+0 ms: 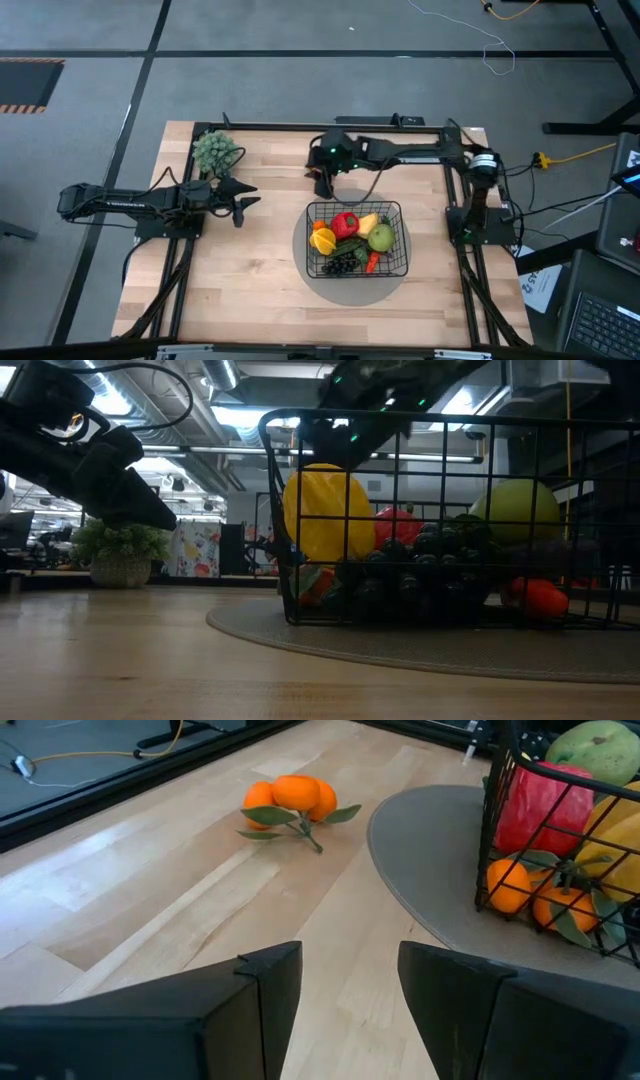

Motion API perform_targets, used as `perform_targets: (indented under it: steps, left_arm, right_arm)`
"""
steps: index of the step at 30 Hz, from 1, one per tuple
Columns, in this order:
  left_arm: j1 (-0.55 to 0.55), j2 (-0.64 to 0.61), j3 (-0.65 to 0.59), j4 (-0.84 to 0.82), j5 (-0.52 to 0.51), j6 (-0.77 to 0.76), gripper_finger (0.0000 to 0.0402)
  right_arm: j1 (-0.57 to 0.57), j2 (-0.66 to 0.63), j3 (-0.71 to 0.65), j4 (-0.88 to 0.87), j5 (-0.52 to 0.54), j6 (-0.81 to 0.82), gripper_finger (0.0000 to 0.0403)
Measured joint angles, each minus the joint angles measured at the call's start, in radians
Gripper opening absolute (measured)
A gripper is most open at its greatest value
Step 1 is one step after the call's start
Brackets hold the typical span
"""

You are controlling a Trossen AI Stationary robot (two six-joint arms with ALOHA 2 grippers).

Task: Build produce basket
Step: Put the orange tangerine into the black wire basket

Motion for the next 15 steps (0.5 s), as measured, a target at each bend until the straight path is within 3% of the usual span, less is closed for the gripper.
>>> perform_targets:
  steps: [3, 6, 11, 15]
  left_arm:
    - [0.0, 0.0, 0.0, 0.001, 0.0, 0.0, 0.0157]
    - [0.0, 0.0, 0.0, 0.001, 0.0, 0.0, 0.0157]
    - [0.0, 0.0, 0.0, 0.001, 0.0, 0.0, 0.0157]
    - [0.0, 0.0, 0.0, 0.001, 0.0, 0.0, 0.0157]
  right_arm:
    - [0.005, 0.095, 0.069, 0.01, 0.002, 0.001, 0.013]
    - [0.008, 0.178, 0.16, -0.011, 0.084, 0.017, 0.013]
    - [0.008, 0.282, 0.32, -0.235, 0.327, 0.111, 0.013]
    - [0.008, 0.334, 0.405, -0.374, 0.361, 0.164, 0.013]
